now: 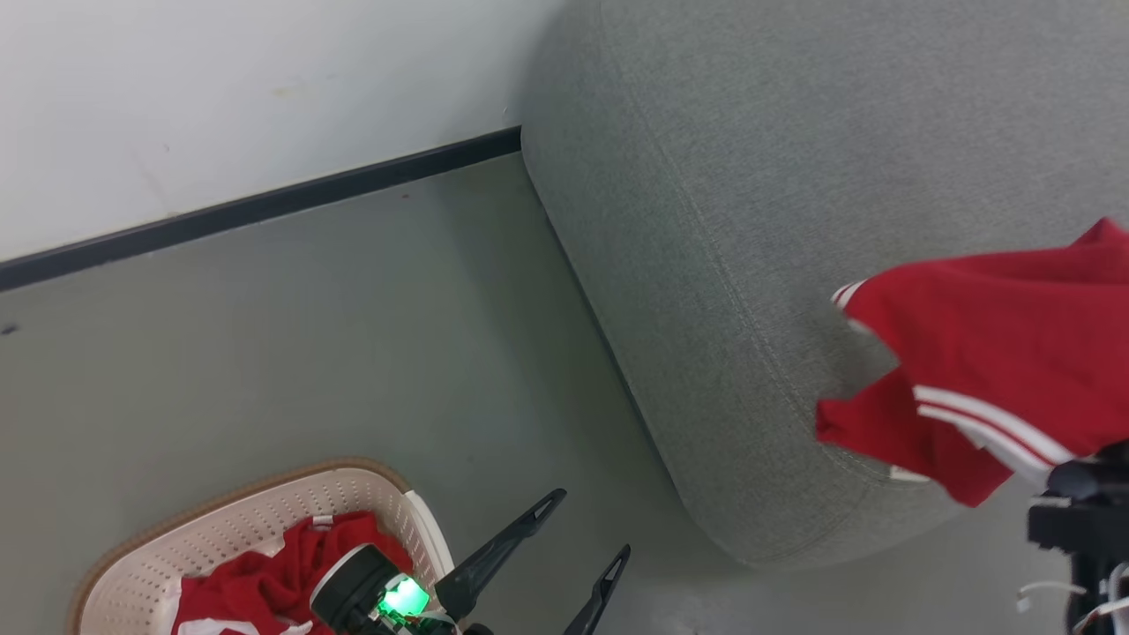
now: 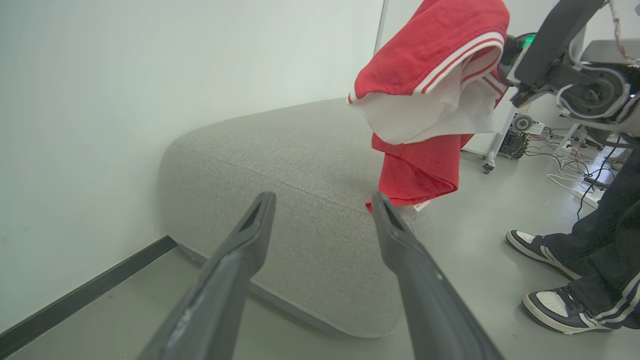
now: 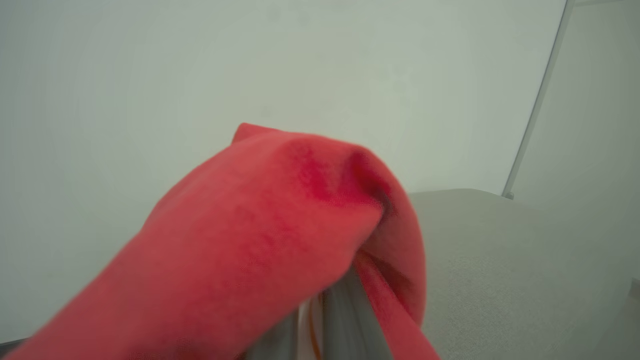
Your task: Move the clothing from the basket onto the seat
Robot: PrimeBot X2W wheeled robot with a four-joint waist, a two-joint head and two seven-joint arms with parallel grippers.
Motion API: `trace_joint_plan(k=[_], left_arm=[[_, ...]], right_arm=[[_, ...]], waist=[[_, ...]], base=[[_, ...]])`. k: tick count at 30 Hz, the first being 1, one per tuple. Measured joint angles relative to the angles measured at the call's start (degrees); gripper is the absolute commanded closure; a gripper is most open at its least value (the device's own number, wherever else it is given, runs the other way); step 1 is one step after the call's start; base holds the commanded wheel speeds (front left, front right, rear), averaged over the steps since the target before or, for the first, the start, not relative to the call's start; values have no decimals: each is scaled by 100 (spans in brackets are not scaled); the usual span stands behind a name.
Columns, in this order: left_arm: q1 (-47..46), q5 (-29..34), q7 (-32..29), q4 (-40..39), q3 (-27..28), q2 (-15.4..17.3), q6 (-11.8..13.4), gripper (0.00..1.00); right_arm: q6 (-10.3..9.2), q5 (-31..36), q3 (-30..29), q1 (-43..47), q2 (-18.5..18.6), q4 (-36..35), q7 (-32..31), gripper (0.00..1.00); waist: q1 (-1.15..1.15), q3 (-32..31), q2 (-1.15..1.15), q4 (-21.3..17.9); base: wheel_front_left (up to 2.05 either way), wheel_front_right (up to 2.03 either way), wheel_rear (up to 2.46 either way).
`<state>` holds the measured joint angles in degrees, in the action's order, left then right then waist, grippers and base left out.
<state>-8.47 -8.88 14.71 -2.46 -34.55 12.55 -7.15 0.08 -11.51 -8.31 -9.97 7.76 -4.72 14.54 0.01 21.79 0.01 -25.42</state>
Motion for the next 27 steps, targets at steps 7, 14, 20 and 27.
trace_joint_plan(k=[7,14,20,27], left_arm=[[-88,175,1,-168,-138,241,-1,0],[-220,193,1,-370,-252,577,-1,0],[-203,193,1,-432,-196,813,-36,0],[-193,209,1,-542,-135,1056,-36,0]], right_arm=[[79,-201,-535,-506,261,301,1,100],[102,-555,-1117,-1062,488,790,16,100],[110,-564,-1136,-1406,410,1065,15,100],[303,-613,-1061,-1890,310,1401,15,100]], waist=[[0,215,0,86],[-1,514,0,123],[0,717,0,28],[0,859,0,-286]], base=[[0,0,0],[0,0,0],[0,0,0],[0,0,0]])
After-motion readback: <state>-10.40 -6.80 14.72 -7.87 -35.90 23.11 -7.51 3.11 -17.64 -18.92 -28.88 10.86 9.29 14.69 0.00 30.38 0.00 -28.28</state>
